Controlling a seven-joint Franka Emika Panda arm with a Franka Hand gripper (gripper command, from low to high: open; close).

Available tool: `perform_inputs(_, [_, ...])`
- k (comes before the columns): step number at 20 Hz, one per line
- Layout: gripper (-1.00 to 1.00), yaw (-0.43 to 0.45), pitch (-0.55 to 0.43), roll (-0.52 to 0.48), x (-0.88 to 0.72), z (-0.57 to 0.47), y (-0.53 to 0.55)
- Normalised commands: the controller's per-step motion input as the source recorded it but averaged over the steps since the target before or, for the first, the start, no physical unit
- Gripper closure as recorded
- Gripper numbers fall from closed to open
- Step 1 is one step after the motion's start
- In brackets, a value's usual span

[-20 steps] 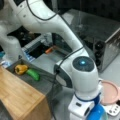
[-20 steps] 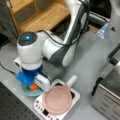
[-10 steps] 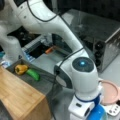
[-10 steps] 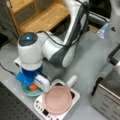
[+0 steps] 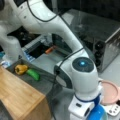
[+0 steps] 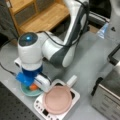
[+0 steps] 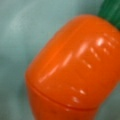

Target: Open the drawer. Pick up the carrot. Put the carrots in the drawer.

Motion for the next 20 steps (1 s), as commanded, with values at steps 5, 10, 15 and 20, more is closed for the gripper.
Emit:
perform_inputs(5, [1.00, -0.102, 0.051, 0.135, 0.17, -0.07, 0.03])
perform_inputs(10, [1.00, -0.100, 0.033, 0.136, 0.15, 0.02, -0.01])
perform_inputs(15, [1.00, -0.102, 0.031, 0.138, 0.12, 0.02, -0.02])
perform_inputs(20, [1.00, -0.110, 0.025, 0.138, 0.10, 0.02, -0.02])
